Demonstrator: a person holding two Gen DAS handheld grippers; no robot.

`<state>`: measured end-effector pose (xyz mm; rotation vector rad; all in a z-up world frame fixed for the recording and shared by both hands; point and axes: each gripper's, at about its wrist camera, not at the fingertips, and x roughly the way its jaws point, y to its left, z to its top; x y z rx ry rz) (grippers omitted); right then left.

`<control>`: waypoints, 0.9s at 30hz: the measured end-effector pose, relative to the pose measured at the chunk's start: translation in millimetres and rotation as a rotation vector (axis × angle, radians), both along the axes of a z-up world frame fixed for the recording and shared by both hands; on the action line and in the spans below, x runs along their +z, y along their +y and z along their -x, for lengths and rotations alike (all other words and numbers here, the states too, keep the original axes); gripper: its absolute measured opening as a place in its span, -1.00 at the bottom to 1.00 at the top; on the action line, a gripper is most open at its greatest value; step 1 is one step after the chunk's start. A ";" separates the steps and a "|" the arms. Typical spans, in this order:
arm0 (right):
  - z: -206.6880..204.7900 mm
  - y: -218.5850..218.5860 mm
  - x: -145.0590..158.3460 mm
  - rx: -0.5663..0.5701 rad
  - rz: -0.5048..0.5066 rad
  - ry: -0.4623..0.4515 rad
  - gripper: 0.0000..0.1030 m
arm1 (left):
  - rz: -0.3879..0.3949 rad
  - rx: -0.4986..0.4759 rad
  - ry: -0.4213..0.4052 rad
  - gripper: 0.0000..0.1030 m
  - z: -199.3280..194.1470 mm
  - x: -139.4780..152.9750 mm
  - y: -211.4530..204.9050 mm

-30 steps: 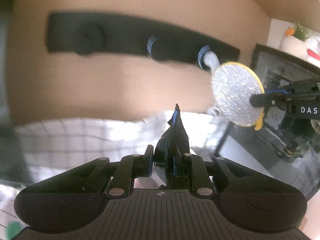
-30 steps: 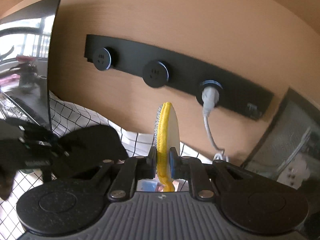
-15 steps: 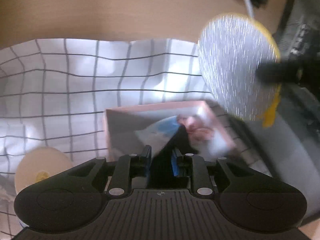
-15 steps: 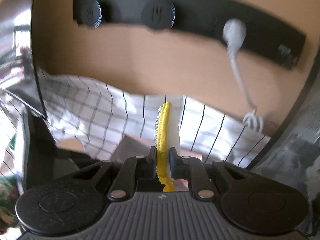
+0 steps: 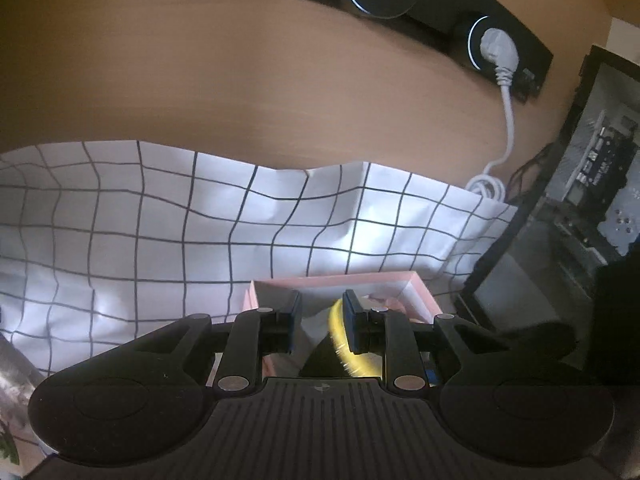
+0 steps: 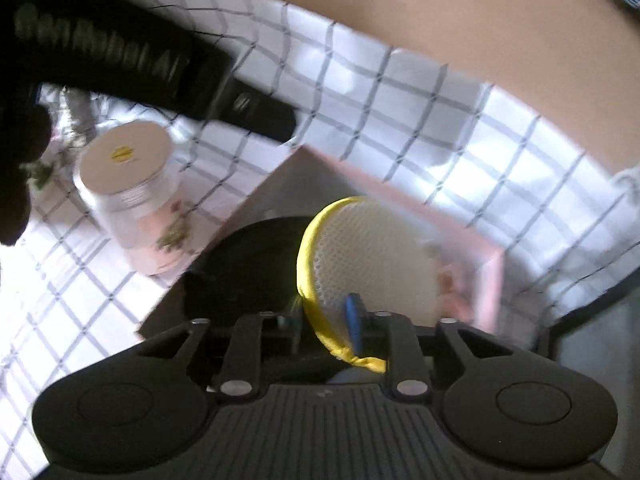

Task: Organize soft objects
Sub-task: 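Carry the black cloth and yellow pad over the pink box and open both tools, then move both tools back over the remaining items on the table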

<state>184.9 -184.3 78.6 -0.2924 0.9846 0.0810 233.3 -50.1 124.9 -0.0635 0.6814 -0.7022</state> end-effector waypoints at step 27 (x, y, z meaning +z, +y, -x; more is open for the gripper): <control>72.8 40.2 76.2 -0.255 -0.221 -0.424 0.27 | -0.017 0.058 -0.023 -0.52 74.4 -7.1 107.5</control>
